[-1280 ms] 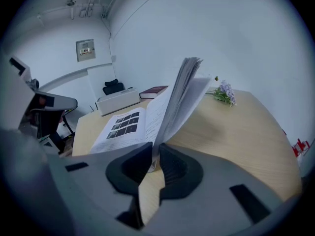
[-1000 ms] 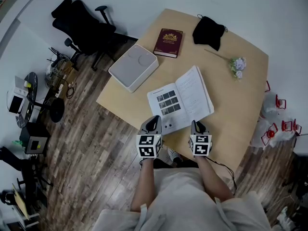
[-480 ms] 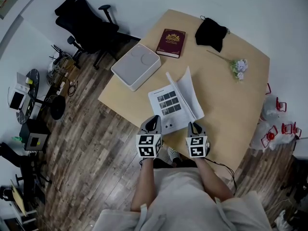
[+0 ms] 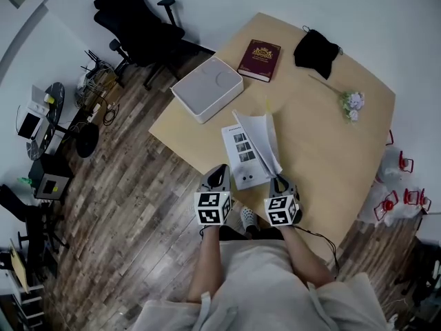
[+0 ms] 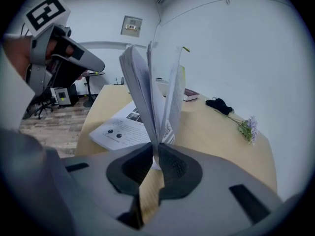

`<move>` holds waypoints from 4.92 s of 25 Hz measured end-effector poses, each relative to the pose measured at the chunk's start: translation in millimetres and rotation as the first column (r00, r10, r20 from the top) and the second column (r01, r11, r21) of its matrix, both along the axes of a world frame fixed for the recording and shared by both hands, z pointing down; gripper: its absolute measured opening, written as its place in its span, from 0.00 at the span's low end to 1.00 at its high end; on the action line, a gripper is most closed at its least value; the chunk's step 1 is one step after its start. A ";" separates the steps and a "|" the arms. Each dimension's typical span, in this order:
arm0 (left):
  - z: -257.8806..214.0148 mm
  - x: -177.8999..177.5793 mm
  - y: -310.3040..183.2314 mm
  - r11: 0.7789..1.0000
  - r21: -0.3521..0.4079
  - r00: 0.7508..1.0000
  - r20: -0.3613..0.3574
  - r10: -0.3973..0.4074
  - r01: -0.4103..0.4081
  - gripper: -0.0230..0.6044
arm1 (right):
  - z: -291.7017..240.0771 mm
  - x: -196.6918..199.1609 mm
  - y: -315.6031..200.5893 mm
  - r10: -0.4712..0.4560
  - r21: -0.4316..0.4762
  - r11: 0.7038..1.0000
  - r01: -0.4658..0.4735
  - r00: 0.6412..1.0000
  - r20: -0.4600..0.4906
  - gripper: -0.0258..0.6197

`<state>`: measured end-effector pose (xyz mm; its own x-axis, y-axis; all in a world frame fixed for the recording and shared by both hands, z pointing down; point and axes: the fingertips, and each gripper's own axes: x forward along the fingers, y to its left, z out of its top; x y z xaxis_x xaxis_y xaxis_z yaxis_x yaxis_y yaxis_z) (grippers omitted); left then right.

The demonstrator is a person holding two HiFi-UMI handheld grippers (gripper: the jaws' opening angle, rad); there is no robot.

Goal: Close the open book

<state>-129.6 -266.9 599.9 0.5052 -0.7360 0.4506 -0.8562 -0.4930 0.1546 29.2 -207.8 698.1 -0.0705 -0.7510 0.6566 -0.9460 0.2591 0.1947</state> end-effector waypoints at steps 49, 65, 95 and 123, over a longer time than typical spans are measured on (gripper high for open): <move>-25.2 27.7 163.6 0.972 0.027 0.973 -0.014 -0.231 0.232 0.07 | -52.9 3.9 115.8 -0.221 -0.037 0.960 0.277 0.833 0.508 0.24; -38.6 60.7 225.4 0.970 0.066 0.973 -0.034 -0.230 0.232 0.07 | -91.5 37.6 167.9 -0.307 0.110 0.950 0.292 0.816 0.489 0.10; -49.5 41.0 280.3 0.970 0.081 0.973 -0.032 -0.227 0.229 0.07 | -129.4 38.4 198.3 -0.403 0.263 0.908 0.327 0.854 0.330 0.05; -51.0 46.3 279.6 0.972 0.089 0.976 -0.026 -0.214 0.216 0.08 | -126.0 47.0 198.7 -0.385 0.257 0.915 0.310 0.861 0.331 0.05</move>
